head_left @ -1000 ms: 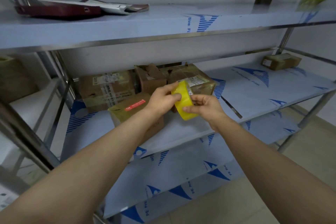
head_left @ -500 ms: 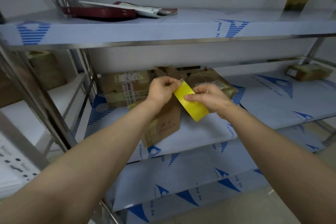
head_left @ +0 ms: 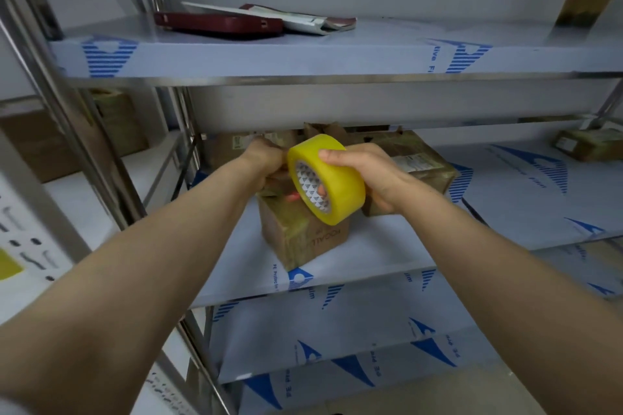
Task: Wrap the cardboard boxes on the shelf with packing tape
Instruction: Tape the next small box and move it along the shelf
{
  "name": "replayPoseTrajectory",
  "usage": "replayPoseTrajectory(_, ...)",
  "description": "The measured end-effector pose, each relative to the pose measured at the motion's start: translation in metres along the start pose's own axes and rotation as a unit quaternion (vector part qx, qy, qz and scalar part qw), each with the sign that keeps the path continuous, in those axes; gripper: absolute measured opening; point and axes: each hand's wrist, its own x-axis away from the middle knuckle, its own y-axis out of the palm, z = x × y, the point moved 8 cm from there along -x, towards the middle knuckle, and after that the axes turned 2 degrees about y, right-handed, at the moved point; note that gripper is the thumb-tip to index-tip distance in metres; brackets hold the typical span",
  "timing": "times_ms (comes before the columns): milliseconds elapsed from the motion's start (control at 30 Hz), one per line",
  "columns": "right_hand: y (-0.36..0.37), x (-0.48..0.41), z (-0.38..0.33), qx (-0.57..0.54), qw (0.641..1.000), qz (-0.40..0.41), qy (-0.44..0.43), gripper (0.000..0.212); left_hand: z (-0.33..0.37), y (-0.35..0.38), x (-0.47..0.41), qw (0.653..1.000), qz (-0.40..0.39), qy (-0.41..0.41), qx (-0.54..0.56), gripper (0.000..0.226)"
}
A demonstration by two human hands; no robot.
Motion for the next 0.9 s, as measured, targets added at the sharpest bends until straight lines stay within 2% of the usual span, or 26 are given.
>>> replayPoseTrajectory(67, 0.004, 0.000, 0.000, 0.002, 1.000, -0.009, 0.024, 0.036, -0.002, -0.014, -0.004, 0.999, 0.027, -0.009, 0.019, 0.010)
replayPoseTrajectory(200, 0.011, 0.003, 0.010, 0.017, 0.996, -0.047, 0.072, 0.036, -0.001, -0.042, -0.013, 0.998, 0.062, -0.014, -0.027, 0.035)
replayPoseTrajectory(300, 0.018, 0.005, 0.014, 0.052, 0.993, -0.063, 0.080, 0.030, -0.002, -0.042, -0.016, 0.998, 0.060, -0.006, -0.034, 0.029)
replayPoseTrajectory(367, 0.020, 0.004, 0.015, 0.091, 0.992, -0.041, 0.074, 0.042, -0.007, -0.037, -0.016, 0.999, 0.051, -0.008, -0.014, 0.012)
replayPoseTrajectory(433, 0.018, 0.003, 0.013, 0.081, 0.995, -0.008, 0.058, 0.049, -0.015, -0.040, -0.018, 0.998, 0.054, -0.017, 0.014, 0.014)
replayPoseTrajectory(500, 0.016, 0.006, 0.012, 0.056, 0.997, 0.001, 0.055, 0.044, -0.023, -0.051, -0.024, 0.997, 0.063, -0.030, 0.020, 0.028)
replayPoseTrajectory(700, 0.019, 0.010, 0.024, 0.070, 0.994, -0.006, 0.081, 0.029, -0.038, -0.058, -0.042, 0.997, 0.069, -0.032, -0.017, 0.034)
replayPoseTrajectory(900, 0.021, 0.011, 0.030, 0.072, 0.990, 0.070, 0.098, 0.041, -0.055, -0.050, -0.046, 0.995, 0.041, -0.064, -0.071, 0.028)
